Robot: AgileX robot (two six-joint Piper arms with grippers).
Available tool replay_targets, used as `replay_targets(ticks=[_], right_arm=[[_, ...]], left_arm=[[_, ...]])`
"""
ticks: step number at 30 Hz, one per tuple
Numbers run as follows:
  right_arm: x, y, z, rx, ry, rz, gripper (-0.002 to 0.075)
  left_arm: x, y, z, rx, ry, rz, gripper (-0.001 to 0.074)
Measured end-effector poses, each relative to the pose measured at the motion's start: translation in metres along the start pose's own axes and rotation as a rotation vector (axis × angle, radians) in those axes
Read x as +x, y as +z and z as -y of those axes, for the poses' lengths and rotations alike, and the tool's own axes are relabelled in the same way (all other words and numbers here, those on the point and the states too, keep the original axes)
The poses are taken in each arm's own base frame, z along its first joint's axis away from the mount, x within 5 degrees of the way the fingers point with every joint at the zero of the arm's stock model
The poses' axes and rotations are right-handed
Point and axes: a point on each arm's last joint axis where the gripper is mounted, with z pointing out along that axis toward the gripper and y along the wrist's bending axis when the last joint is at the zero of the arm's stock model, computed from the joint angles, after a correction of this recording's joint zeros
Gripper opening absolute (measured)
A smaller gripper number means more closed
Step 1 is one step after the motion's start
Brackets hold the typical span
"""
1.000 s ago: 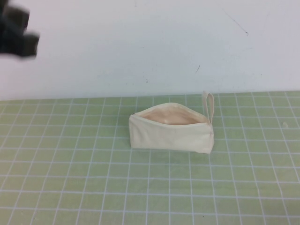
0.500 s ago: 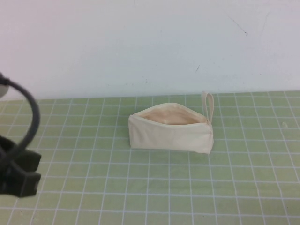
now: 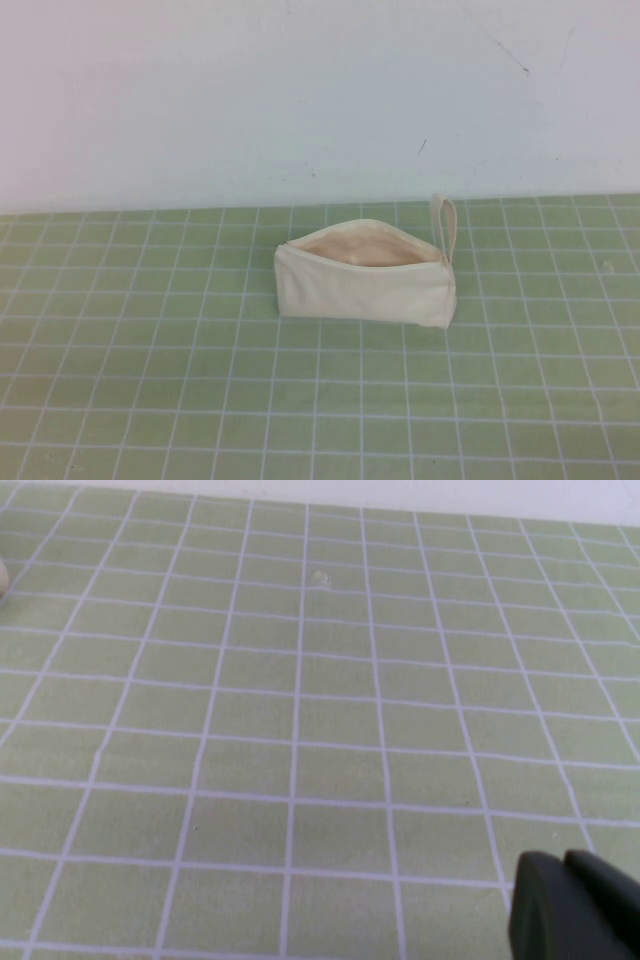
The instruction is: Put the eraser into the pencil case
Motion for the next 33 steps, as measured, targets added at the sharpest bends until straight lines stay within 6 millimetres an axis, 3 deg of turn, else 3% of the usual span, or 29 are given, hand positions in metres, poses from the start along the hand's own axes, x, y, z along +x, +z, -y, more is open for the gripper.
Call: replay_targets(ticks=[6,10,15,33], right_arm=[[0.0,0.0,0.0,0.0,0.0,0.0,-0.0001],[0.0,0.0,0.0,0.0,0.0,0.0,-0.0001],[0.0,0.0,0.0,0.0,0.0,0.0,-0.0001],[0.0,0.0,0.0,0.0,0.0,0.0,-0.0001]], left_arm=[[0.081,-0.009,-0.008,-0.086,-0.033,0.085,-0.0001],[0.107,-0.011,-0.008,-0.098,-0.095,0.02,-0.0001],[0.124,-0.012,-0.008,-0.104,-0.146,-0.149,-0.0001],[0.125,-0.013,-0.008,-0.104,-0.1,-0.172,-0.0001]])
